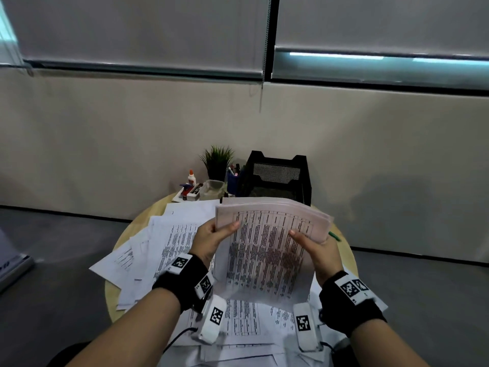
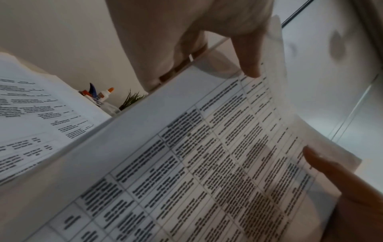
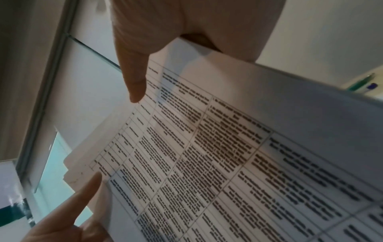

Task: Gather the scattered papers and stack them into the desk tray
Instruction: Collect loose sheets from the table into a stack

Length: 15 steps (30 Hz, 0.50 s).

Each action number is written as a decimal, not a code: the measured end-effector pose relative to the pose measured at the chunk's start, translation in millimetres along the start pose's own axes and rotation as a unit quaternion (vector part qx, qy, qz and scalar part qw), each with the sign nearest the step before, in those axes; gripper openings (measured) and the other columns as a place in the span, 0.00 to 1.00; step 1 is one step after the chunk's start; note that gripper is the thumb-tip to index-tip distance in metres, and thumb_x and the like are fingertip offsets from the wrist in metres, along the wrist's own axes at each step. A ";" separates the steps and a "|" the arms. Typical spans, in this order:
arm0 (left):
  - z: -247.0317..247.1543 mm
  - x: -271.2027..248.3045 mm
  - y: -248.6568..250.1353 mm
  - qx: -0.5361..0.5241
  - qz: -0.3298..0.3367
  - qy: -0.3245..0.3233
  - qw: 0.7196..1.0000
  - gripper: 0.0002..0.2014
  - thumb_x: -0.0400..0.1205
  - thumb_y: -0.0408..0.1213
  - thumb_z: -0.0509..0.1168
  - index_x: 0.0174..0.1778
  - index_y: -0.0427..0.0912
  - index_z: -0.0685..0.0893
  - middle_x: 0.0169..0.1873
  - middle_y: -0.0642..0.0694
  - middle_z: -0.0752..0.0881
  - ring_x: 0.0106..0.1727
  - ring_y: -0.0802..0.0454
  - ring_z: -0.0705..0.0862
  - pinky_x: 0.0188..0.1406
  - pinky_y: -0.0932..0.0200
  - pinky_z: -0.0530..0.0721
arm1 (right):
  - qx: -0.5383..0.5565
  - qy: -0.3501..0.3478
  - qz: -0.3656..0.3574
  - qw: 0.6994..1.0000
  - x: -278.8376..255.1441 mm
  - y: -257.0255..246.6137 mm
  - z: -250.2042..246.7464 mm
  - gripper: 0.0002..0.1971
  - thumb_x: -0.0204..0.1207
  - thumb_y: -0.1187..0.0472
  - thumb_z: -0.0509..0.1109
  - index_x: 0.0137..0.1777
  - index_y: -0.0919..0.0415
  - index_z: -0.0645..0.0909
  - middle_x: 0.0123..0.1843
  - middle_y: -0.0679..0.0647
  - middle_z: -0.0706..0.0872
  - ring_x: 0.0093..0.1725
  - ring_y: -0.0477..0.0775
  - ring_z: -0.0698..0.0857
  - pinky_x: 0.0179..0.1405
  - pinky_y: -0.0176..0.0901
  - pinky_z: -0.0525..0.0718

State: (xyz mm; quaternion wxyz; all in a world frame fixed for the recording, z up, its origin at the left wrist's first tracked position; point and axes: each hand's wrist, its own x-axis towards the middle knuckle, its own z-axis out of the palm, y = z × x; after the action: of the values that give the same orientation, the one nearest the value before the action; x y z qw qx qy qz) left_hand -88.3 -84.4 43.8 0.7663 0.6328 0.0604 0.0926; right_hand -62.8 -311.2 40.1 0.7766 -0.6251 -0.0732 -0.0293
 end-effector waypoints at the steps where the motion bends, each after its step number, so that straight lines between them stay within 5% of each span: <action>1: 0.1 0.0 -1.3 0.006 -0.004 -0.005 1.000 0.17 0.67 0.41 0.75 0.51 0.43 0.87 0.46 0.50 0.92 0.53 0.55 0.88 0.65 0.51 0.79 | 0.000 -0.001 0.004 1.000 -0.9 1.0 -0.7 0.16 0.55 0.57 0.85 0.44 0.56 0.90 0.48 0.58 0.92 0.51 0.59 0.90 0.57 0.58 0.84; 6: 10.9 -4.8 -2.7 0.007 0.003 0.003 1.000 0.09 0.72 0.31 0.73 0.48 0.41 0.87 0.42 0.51 0.91 0.47 0.60 0.88 0.65 0.53 0.79 | 0.006 0.010 0.005 1.000 -3.0 3.7 2.0 0.11 0.64 0.68 0.80 0.47 0.59 0.88 0.46 0.57 0.93 0.49 0.56 0.91 0.58 0.58 0.85; 11: 18.5 -5.7 14.8 -0.018 0.058 0.055 0.997 0.15 0.70 0.52 0.70 0.47 0.49 0.85 0.48 0.52 0.87 0.53 0.61 0.82 0.66 0.53 0.69 | 0.010 0.002 -0.022 1.000 -0.6 -7.9 7.1 0.10 0.67 0.69 0.77 0.47 0.57 0.88 0.44 0.53 0.93 0.47 0.52 0.91 0.53 0.50 0.85; 13: 21.2 -4.8 22.2 -0.017 0.085 0.055 0.995 0.18 0.69 0.60 0.71 0.46 0.51 0.86 0.46 0.52 0.90 0.53 0.57 0.85 0.62 0.56 0.76 | 0.009 0.000 -0.026 1.000 0.3 -7.9 8.1 0.11 0.65 0.67 0.78 0.48 0.58 0.87 0.45 0.53 0.93 0.49 0.52 0.91 0.54 0.50 0.85; 15: 25.7 -3.0 31.3 -0.007 0.118 0.075 0.990 0.17 0.70 0.61 0.69 0.44 0.52 0.87 0.40 0.56 0.91 0.49 0.63 0.87 0.51 0.67 0.81 | 0.012 0.001 -0.023 1.000 1.2 -5.7 7.9 0.14 0.61 0.62 0.80 0.48 0.59 0.87 0.46 0.54 0.93 0.50 0.54 0.91 0.56 0.51 0.85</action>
State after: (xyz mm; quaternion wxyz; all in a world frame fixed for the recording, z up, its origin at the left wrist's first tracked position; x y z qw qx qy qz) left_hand -87.8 -104.1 79.4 0.7477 0.6217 0.0421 0.2295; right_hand -63.0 -304.7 47.4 0.7834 -0.6137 -0.0866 -0.0468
